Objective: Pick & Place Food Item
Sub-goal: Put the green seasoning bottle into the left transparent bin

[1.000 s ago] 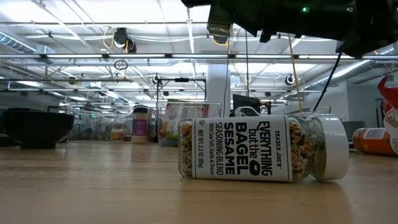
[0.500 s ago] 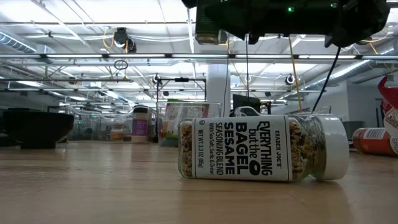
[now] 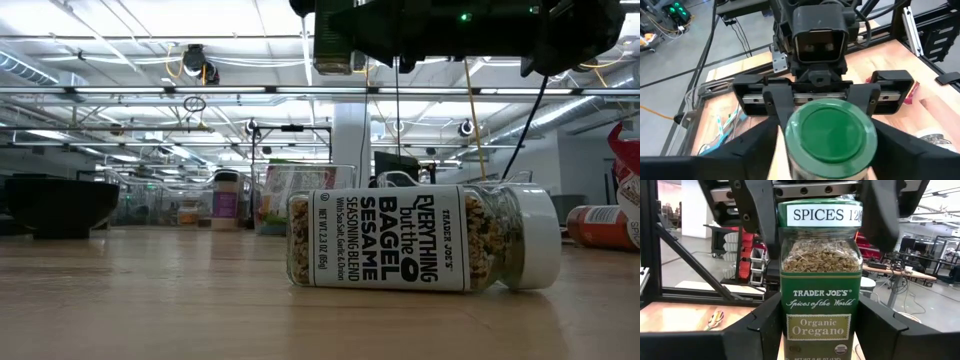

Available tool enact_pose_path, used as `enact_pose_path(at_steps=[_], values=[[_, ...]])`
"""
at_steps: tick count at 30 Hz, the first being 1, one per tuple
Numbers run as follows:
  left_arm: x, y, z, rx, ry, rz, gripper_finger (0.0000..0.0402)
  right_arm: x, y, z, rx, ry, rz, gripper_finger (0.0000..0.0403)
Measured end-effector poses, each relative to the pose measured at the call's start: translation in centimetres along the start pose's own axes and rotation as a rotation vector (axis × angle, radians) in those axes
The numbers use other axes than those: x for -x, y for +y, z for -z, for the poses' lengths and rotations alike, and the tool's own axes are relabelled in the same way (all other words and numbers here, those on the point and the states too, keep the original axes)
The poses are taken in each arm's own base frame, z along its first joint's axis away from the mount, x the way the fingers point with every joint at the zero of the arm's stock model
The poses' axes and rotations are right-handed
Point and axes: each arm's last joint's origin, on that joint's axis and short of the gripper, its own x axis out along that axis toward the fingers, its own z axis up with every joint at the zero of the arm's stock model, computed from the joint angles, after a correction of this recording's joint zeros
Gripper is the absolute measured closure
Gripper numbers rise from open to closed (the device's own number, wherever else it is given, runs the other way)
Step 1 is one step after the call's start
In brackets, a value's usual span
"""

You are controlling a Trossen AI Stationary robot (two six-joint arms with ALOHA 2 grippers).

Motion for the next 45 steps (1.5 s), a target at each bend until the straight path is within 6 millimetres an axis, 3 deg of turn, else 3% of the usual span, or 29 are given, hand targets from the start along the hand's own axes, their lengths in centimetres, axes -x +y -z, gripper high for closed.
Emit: enact_pose_path(at_steps=[4,11,19,27,35,45], values=[[0.0,0.0,0.0,0.000,-0.002,0.004,0.0190,0.0,0.0,0.0,0.001,0.000,0.001,0.0213],[0.0,-0.2,-0.2,-0.004,-0.012,-0.016,0.0195,0.0,0.0,-0.1,0.005,-0.002,0.000,0.0207],[0.8,0.1,-0.6,0.029,-0.017,-0.077,0.0195,0.0,0.0,-0.1,0.001,-0.008,0.007,0.0111],[6.5,1.7,-1.0,0.097,0.019,-0.216,0.0195,0.1,0.2,-0.1,0.018,-0.003,0.023,0.0092],[12.9,2.8,0.0,0.192,0.039,-0.377,0.0195,0.2,0.3,-0.3,0.040,-0.004,0.089,0.0090],[17.2,1.7,6.7,0.334,-0.004,-0.528,0.0195,0.3,0.3,-0.4,0.030,-0.012,0.093,0.0090]])
